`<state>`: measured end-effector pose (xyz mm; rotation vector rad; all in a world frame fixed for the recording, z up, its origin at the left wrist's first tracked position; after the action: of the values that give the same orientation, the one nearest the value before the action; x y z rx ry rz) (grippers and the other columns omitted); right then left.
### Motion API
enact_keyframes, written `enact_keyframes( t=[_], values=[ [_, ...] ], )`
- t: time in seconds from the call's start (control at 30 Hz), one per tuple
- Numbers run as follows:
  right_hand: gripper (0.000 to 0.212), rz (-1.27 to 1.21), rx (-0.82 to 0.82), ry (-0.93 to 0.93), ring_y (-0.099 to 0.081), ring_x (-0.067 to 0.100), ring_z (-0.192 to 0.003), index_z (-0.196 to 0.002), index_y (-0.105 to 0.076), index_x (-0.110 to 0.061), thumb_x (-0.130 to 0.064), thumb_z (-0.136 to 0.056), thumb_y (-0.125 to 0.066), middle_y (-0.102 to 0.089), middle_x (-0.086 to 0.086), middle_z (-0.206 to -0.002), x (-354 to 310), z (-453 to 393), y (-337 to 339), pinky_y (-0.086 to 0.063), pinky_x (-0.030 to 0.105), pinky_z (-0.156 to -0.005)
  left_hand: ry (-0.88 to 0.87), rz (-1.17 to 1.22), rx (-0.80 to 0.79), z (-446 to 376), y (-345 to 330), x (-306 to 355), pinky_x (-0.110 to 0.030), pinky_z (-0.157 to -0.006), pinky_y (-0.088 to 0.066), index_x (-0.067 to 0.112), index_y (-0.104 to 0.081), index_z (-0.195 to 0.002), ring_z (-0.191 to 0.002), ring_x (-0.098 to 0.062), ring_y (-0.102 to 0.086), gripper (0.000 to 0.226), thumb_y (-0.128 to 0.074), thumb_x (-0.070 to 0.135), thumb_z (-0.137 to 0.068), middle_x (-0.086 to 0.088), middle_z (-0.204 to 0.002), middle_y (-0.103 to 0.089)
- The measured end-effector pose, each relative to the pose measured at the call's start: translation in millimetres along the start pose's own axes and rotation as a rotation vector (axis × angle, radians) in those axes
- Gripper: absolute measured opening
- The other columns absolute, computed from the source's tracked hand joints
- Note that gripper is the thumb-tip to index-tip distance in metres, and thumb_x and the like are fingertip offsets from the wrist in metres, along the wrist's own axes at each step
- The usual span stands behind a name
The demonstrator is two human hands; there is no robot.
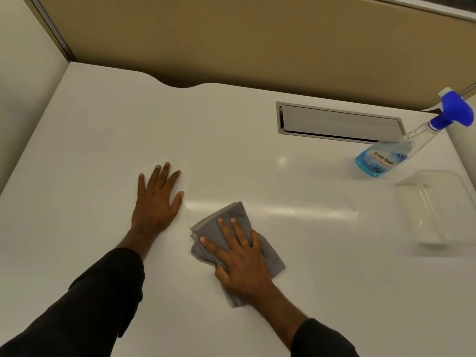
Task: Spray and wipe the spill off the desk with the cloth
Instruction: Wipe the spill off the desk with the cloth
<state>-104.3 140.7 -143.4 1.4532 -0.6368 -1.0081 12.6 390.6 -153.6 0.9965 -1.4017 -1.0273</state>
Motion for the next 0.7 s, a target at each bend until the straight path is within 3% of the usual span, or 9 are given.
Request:
enact_keyframes(
  t=[0.17, 0.3, 0.4, 0.5, 0.57, 0.63, 0.7],
  values=[
    [0.080, 0.008, -0.038, -0.013, -0.009, 0.029, -0.158, -0.159, -0.010, -0.050, -0.051, -0.088, -0.048, -0.008, 0.001, -0.172, -4, 24, 3, -0.018, 0.062, -0.119, -0.010, 0.004, 0.000, 2, 5, 3, -0.054, -0.120, -0.004, 0.022, -0.025, -0.152, -0.151, -0.022, -0.009, 0.061, -0.028, 0.047, -0.097, -0.006, -0.163, -0.016],
    [0.071, -0.043, -0.137, -0.023, 0.003, 0.025, -0.159, -0.158, -0.009, -0.053, -0.054, -0.094, -0.042, -0.001, -0.002, -0.173, -7, 22, 16, -0.002, 0.060, -0.122, -0.007, 0.003, -0.019, 4, 8, 6, -0.054, -0.120, -0.003, 0.022, -0.024, -0.153, -0.151, -0.022, -0.008, 0.061, -0.026, 0.047, -0.097, -0.006, -0.163, -0.015],
    [0.060, -0.147, -0.136, -0.037, 0.001, 0.019, -0.159, -0.156, -0.022, -0.051, -0.060, -0.098, -0.035, -0.006, -0.006, -0.172, -1, 19, 29, 0.002, 0.051, -0.123, -0.007, -0.002, -0.029, 4, 10, 7, -0.054, -0.120, -0.003, 0.021, -0.025, -0.153, -0.151, -0.023, -0.009, 0.062, -0.026, 0.047, -0.097, -0.006, -0.163, -0.015],
    [0.052, -0.362, 0.057, -0.161, -0.033, 0.017, -0.150, -0.149, -0.049, -0.036, -0.052, -0.100, -0.044, -0.039, -0.003, -0.162, 13, 14, 54, -0.024, 0.041, -0.123, -0.008, -0.006, -0.044, 3, 10, 6, -0.055, -0.119, -0.002, 0.021, -0.025, -0.153, -0.151, -0.025, -0.010, 0.060, -0.029, 0.045, -0.097, -0.006, -0.163, -0.015],
    [0.043, -0.481, 0.214, -0.321, -0.053, 0.016, -0.133, -0.140, -0.059, -0.030, -0.041, -0.099, -0.053, -0.060, -0.005, -0.144, 30, 13, 69, -0.042, 0.039, -0.112, -0.005, 0.013, -0.063, 2, 8, 4, -0.055, -0.119, -0.001, 0.021, -0.024, -0.153, -0.151, -0.025, -0.008, 0.058, -0.036, 0.041, -0.100, -0.006, -0.163, -0.013],
    [0.037, -0.570, 0.208, -0.511, -0.060, 0.012, -0.120, -0.136, -0.060, -0.032, -0.038, -0.099, -0.057, -0.066, -0.010, -0.131, 46, 8, 76, -0.050, 0.035, -0.102, 0.008, 0.044, -0.095, -2, 7, 2, -0.055, -0.119, 0.001, 0.021, -0.023, -0.153, -0.151, -0.024, -0.005, 0.059, -0.042, 0.038, -0.100, -0.006, -0.164, -0.010],
    [0.036, -0.589, 0.098, -0.652, -0.065, 0.012, -0.112, -0.133, -0.060, -0.034, -0.042, -0.098, -0.058, -0.069, -0.011, -0.119, 57, 1, 78, -0.051, 0.031, -0.092, 0.016, 0.070, -0.132, -4, 10, 1, -0.055, -0.119, 0.001, 0.022, -0.023, -0.153, -0.151, -0.025, -0.003, 0.061, -0.044, 0.037, -0.099, -0.006, -0.164, -0.008]
  ],
)
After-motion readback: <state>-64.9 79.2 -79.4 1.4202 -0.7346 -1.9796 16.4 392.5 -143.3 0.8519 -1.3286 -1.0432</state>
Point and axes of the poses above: each hand's wrist, its own z-axis away from the middle knuckle, its own y-axis out of the back of the hand, x = y × z, the point moved 3 cm from there along -z, towards the middle knuckle
